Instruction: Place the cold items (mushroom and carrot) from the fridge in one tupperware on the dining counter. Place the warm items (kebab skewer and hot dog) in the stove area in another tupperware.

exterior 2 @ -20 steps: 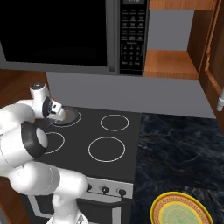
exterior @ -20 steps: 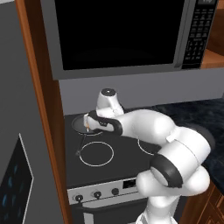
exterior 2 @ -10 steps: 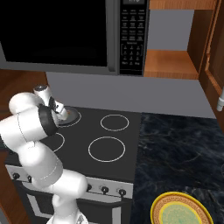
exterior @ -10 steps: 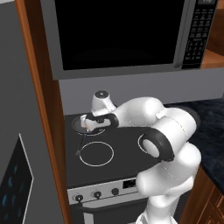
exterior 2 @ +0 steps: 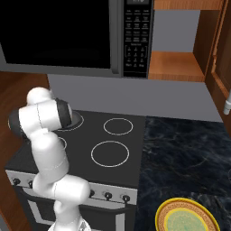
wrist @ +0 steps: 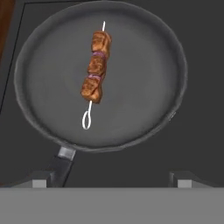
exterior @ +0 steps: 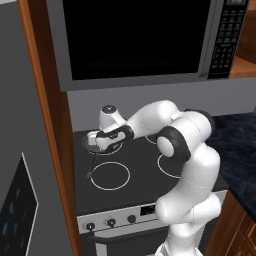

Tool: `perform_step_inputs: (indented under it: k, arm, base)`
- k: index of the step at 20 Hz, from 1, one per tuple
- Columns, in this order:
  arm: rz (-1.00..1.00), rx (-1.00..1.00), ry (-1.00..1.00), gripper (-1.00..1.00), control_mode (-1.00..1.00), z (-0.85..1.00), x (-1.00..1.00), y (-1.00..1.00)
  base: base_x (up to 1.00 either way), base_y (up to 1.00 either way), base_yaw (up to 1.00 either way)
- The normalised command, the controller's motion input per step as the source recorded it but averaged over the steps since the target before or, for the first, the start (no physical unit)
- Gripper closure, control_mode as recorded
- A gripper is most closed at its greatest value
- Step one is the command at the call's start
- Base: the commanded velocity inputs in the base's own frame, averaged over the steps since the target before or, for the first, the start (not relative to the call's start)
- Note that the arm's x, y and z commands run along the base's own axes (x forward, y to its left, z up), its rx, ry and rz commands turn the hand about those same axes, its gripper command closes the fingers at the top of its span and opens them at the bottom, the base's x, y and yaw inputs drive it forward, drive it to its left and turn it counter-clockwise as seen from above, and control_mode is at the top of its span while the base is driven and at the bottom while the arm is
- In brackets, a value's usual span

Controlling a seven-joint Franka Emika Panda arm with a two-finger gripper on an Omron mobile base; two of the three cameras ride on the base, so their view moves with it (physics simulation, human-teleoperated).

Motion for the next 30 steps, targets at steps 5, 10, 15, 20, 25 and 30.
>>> perform_step_inputs:
  k: [5, 10, 15, 20, 25, 30]
  arm:
    - [0.00, -0.01, 0.00, -1.00, -1.00, -0.23, 0.42, 0.08]
    - [0.00, 0.00, 0.00, -1.00, -1.00, -0.19, 0.42, 0.06]
    - [0.00, -0.02, 0.00, -1.00, -1.00, -0.25, 0.25, 0.09]
    - [0.00, 0.00, 0.00, -1.00, -1.00, -0.20, 0.31, 0.12]
    - [0.00, 0.00, 0.00, -1.00, -1.00, -0.16, 0.37, 0.10]
    - [0.00, -0.02, 0.00, 1.00, -1.00, -0.24, 0.29, 0.05]
  base:
    - [0.00, 0.00, 0.00]
    - [0.00, 0.00, 0.00]
    - [0.00, 0.00, 0.00]
    - [0.00, 0.00, 0.00]
    - [0.00, 0.00, 0.00]
    - [0.00, 0.00, 0.00]
